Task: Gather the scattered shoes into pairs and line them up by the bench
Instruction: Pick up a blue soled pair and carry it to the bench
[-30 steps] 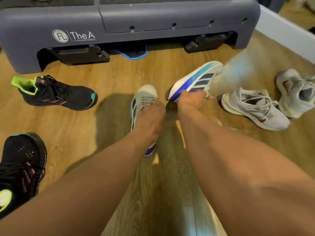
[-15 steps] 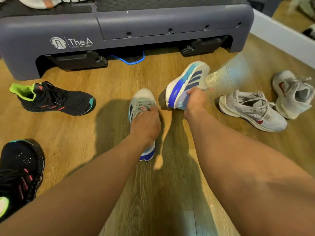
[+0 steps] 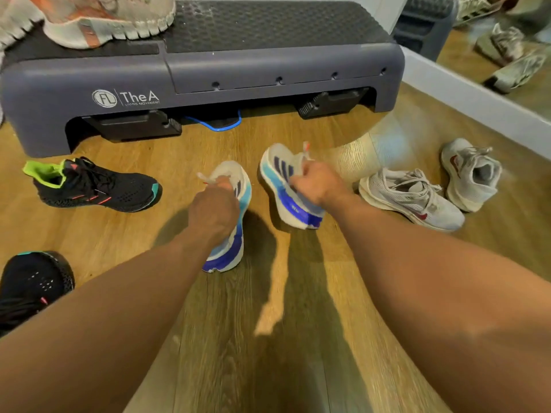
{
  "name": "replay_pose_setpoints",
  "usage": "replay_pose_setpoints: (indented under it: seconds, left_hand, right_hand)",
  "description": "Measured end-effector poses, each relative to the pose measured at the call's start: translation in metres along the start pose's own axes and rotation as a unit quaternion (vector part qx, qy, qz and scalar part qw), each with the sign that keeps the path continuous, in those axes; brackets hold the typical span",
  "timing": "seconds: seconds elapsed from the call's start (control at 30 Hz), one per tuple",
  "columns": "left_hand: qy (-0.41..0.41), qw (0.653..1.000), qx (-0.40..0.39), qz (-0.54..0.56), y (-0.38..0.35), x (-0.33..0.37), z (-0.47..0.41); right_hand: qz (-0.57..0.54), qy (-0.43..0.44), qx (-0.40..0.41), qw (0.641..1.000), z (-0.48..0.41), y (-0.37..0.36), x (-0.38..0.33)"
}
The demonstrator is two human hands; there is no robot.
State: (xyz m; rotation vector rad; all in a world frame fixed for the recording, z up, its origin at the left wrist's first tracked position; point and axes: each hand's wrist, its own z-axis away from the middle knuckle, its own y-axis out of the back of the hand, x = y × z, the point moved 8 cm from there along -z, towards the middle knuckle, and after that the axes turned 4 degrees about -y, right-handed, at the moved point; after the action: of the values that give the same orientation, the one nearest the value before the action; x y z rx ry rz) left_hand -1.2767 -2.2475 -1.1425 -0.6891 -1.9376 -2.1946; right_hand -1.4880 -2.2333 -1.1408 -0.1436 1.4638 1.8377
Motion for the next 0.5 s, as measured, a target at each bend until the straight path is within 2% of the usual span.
replay_pose_setpoints:
  seconds: [0.03,0.1,0.13,0.17,0.23,0.3,0.33,0.4,0.5]
  left_hand:
    - [0.004,1.0,0.017,-0.013,0.004,-0.001,-0.002]
    - [0.006,0.999,0.034,-0.032,0.007,-0.002,-0.005]
    - [0.002,0.999,0.023,-0.046,0.005,-0.003,-0.007]
    - [-0.003,0.998,-0.01,-0.06,-0.001,-0.005,-0.01]
    - [-0.035,0.988,-0.126,-0.079,-0.019,-0.007,-0.012]
    - [-0.062,0.964,-0.228,-0.125,-0.033,-0.012,-0.008]
    - [-0.066,0.95,-0.254,-0.171,-0.037,-0.017,-0.005]
    - [-0.081,0.922,-0.28,-0.256,-0.044,-0.023,0.0]
    - [-0.072,0.9,-0.326,-0.28,-0.056,-0.02,0.007]
  right_hand:
    - [0.094,0.016,-0.017,0.995,0.004,-0.015,-0.01]
    - [0.278,0.039,-0.042,0.959,0.01,-0.048,-0.025]
    - [0.308,0.029,-0.061,0.949,0.014,-0.061,-0.03]
    - [0.292,0.006,-0.085,0.953,0.018,-0.072,-0.033]
    - [0.264,-0.017,-0.139,0.954,0.026,-0.094,-0.033]
    - [0.319,0.024,-0.179,0.93,0.036,-0.114,-0.031]
    - [0.339,0.043,-0.178,0.923,0.04,-0.118,-0.03]
    - [0.321,0.034,-0.175,0.93,0.042,-0.115,-0.028]
    - [0.24,-0.017,-0.179,0.954,0.042,-0.11,-0.019]
